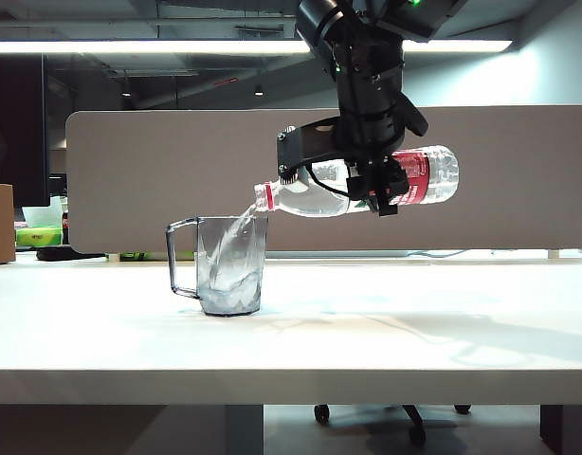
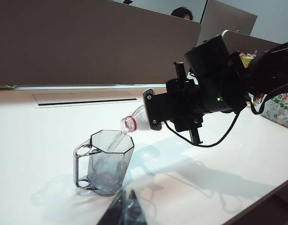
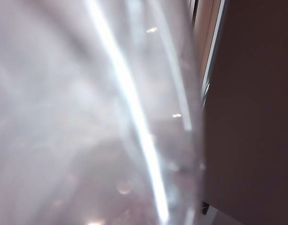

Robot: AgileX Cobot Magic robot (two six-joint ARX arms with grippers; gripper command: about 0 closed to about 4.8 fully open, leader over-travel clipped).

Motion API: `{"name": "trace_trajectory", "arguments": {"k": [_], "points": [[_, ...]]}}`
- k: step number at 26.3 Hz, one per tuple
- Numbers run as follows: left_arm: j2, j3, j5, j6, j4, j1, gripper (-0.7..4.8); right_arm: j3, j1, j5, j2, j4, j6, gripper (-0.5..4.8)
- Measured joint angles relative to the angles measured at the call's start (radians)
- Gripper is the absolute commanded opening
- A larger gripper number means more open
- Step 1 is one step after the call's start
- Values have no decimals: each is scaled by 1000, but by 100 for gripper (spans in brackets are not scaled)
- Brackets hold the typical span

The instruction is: Pick up the mineral water bottle on the table and pour water into the mug until it's half full.

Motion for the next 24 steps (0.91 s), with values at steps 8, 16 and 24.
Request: {"name": "trace_trajectory", "arguments": {"k": [8, 16, 24], "points": [[0, 0, 0, 0, 0, 0, -5, 0, 3, 17, 0, 23, -20, 211], [0, 0, 0, 0, 0, 0, -5, 0, 3, 3, -1, 23, 28, 211], [0, 0, -2, 1, 0, 0, -5, 1, 15, -121, -5, 11, 300, 211]]}}
